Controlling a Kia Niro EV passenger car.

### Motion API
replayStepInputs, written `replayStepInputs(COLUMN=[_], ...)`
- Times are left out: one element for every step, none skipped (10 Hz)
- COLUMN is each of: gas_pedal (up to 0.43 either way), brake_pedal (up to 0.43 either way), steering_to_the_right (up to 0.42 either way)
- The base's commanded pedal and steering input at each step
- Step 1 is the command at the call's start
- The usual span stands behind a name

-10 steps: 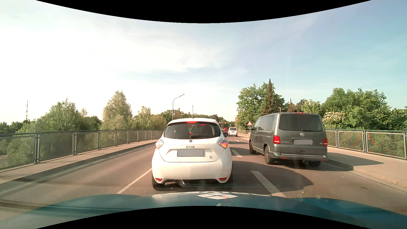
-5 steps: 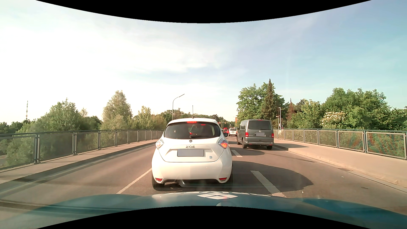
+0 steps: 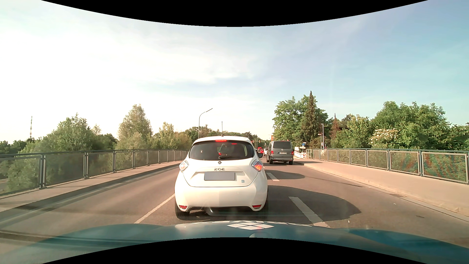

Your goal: Follow the waypoints while adhering to traffic rules and regulations

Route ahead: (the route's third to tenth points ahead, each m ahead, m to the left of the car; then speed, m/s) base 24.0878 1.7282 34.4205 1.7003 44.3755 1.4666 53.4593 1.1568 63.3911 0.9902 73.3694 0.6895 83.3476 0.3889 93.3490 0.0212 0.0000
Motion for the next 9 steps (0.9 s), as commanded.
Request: replayStepInputs(gas_pedal=[0.000, 0.000, 0.000, 0.000, 0.000, 0.000, 0.000, 0.000, 0.000], brake_pedal=[0.305, 0.305, 0.305, 0.305, 0.305, 0.305, 0.305, 0.305, 0.305], steering_to_the_right=[-0.001, -0.001, -0.002, -0.002, -0.002, -0.002, -0.001, -0.001, -0.001])
